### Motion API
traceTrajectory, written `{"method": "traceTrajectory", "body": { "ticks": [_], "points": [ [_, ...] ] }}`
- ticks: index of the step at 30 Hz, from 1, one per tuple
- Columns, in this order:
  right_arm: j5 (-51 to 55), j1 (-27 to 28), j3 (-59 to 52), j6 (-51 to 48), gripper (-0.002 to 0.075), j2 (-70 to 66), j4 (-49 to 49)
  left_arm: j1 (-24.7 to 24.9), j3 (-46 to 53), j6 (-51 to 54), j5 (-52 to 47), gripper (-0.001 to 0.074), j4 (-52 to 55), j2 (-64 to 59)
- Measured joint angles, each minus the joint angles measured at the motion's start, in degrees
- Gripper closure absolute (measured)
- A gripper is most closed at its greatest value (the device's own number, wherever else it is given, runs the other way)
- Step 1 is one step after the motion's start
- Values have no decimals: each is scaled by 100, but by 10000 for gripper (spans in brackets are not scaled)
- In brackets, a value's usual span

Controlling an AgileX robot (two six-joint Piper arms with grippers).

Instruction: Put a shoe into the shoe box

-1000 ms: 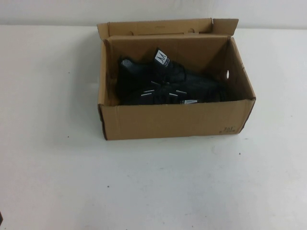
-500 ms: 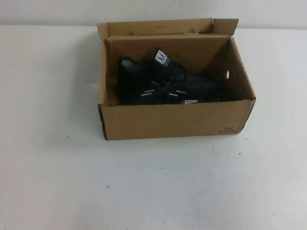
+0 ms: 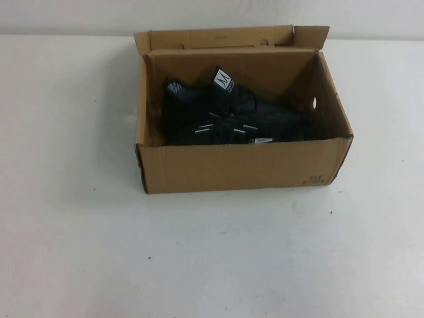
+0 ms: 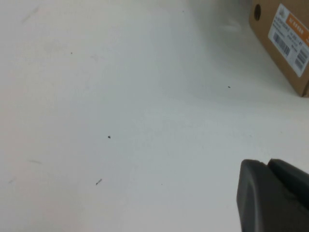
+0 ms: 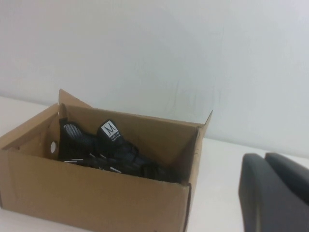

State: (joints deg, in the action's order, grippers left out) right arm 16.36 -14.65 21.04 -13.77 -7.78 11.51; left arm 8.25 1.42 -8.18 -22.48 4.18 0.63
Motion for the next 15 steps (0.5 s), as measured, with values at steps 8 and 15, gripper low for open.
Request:
{"method": "traceTrajectory", "body": {
  "ticks": [8,15],
  "points": [
    [9,12,-159,0,742,80,-430,0,0,0,0,736,0,0],
    [10,48,-1041,1156,742,173,-1339,0,0,0,0,736,0,0]
  ]
}}
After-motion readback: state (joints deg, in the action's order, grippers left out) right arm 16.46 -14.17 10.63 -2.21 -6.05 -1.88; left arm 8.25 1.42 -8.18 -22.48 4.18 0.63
